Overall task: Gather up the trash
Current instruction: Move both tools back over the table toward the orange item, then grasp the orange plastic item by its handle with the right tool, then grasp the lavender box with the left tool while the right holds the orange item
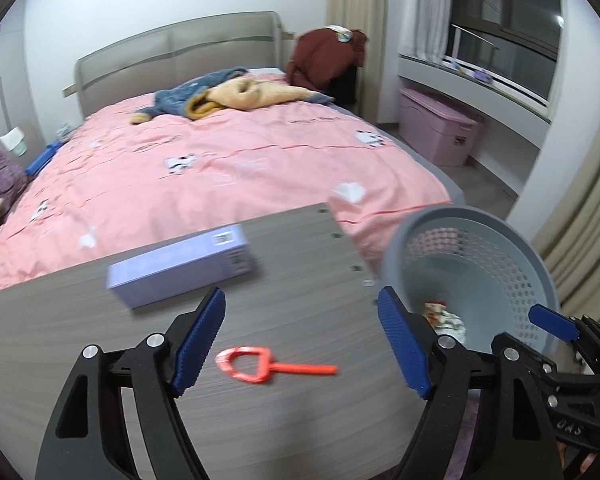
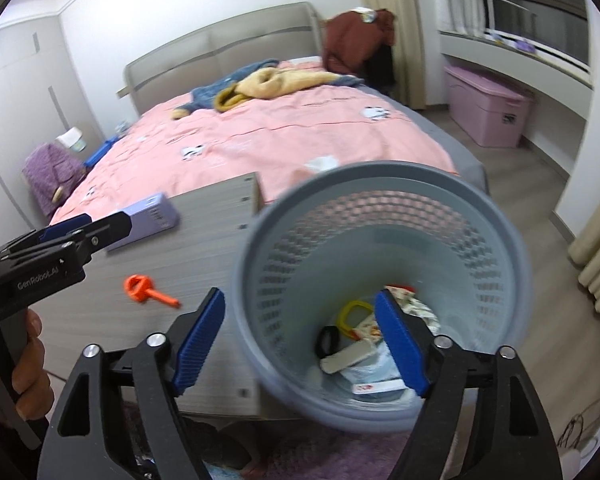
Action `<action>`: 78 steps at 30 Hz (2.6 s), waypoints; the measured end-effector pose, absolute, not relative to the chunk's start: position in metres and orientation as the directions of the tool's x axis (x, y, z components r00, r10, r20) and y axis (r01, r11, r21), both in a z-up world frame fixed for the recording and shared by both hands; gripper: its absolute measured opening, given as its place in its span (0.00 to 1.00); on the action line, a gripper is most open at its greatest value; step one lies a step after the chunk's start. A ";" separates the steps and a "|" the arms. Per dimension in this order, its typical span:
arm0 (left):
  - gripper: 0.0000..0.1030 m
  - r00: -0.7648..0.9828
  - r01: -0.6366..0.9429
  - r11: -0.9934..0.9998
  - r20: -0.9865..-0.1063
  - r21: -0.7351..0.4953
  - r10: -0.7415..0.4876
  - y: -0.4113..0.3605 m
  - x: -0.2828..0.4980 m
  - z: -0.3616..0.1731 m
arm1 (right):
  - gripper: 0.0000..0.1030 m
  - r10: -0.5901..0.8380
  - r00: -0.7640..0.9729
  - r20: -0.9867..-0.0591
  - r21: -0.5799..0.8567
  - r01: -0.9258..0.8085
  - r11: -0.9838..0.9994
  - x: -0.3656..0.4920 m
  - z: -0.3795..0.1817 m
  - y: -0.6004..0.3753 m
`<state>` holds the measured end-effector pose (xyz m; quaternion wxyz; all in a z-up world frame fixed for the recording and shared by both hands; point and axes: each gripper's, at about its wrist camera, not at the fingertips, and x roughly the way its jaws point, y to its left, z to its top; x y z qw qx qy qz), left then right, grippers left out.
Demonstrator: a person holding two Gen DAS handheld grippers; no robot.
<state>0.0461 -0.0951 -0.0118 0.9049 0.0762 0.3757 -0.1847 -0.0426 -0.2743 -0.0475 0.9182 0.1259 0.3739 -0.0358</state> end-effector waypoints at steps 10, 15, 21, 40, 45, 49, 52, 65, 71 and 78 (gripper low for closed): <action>0.74 0.689 0.221 0.975 -0.708 0.000 -0.156 -0.003 0.049 -0.016 | 0.82 0.155 0.700 -0.697 0.195 -0.023 0.980 -0.009 -0.053 -0.204; 0.74 0.687 0.136 0.991 -0.720 -0.010 -0.102 0.039 0.049 -0.026 | 0.82 0.179 0.673 -0.718 0.146 -0.106 0.984 0.008 -0.061 -0.170; 0.74 0.695 0.096 0.995 -0.714 -0.022 -0.083 0.063 0.048 -0.025 | 0.74 0.197 0.645 -0.738 0.089 -0.196 0.976 0.031 -0.072 -0.137; 0.74 0.705 0.073 0.997 -0.705 -0.026 -0.071 0.073 0.050 -0.025 | 0.51 0.198 0.551 -0.811 0.016 -0.317 0.948 0.065 -0.103 -0.106; 0.74 0.702 0.071 0.997 -0.709 -0.026 -0.069 0.073 0.051 -0.026 | 0.46 0.198 0.556 -0.807 -0.001 -0.336 0.942 0.065 -0.105 -0.101; 0.74 0.701 0.070 0.997 -0.711 -0.023 -0.066 0.072 0.053 -0.027 | 0.30 0.213 0.557 -0.802 0.000 -0.357 0.934 0.065 -0.103 -0.098; 0.74 0.698 0.075 0.997 -0.713 -0.026 -0.071 0.072 0.053 -0.028 | 0.30 0.223 0.560 -0.797 0.012 -0.355 0.935 0.063 -0.104 -0.099; 0.74 0.668 0.217 0.976 -0.729 0.002 -0.148 0.057 0.079 -0.035 | 0.30 0.248 0.589 -0.769 0.140 -0.223 0.965 0.052 -0.093 -0.124; 0.74 0.647 0.358 0.932 -0.735 0.058 -0.203 0.042 0.102 -0.031 | 0.30 0.241 0.611 -0.754 0.168 -0.176 0.970 0.044 -0.080 -0.138; 0.74 0.610 0.504 0.854 -0.752 0.125 -0.250 0.018 0.136 -0.032 | 0.30 0.238 0.626 -0.743 0.198 -0.133 0.971 0.038 -0.070 -0.153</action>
